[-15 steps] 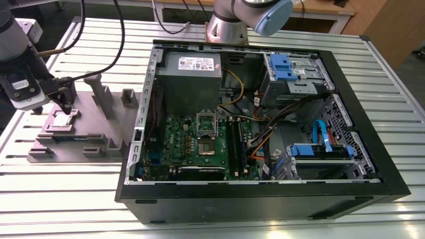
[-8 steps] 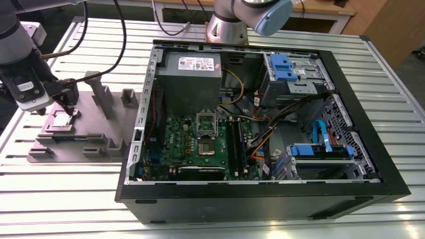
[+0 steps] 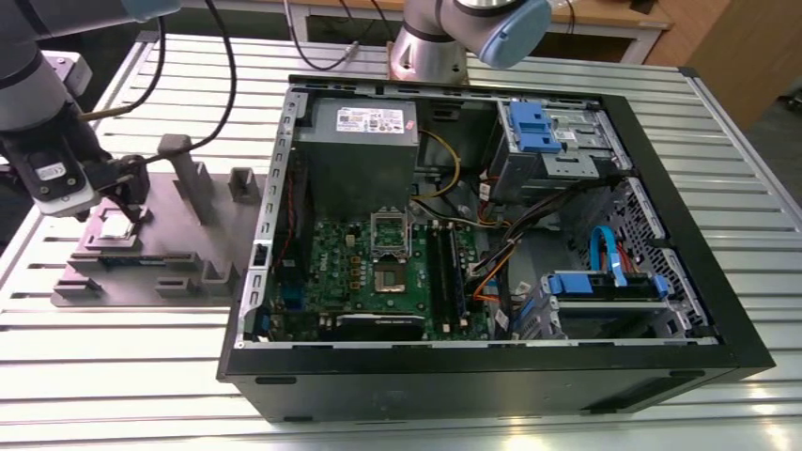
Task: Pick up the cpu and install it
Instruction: 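Pick up the cpu and move it towards the insertion slot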
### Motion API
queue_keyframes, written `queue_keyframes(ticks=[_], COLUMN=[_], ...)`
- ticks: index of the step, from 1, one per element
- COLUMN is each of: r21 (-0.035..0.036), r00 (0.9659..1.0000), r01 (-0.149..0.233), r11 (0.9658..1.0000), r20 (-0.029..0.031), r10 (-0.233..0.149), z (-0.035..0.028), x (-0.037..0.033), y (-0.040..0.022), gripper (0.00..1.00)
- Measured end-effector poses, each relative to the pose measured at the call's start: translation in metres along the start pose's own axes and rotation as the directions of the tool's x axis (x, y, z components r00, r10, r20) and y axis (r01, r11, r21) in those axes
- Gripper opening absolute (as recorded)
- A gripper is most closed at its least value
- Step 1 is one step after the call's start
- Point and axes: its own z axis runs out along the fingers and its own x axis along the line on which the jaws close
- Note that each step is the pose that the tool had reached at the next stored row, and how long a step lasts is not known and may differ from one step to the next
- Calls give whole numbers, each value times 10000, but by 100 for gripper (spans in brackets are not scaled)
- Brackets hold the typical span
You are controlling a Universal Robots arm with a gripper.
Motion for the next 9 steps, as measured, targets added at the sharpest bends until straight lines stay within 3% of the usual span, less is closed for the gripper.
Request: queue_keyframes(ticks=[9], r21=[-2], r00=[10000], r01=[-25], r11=[10000], r20=[2], r10=[25], z=[120], x=[1], y=[-5], gripper=[63])
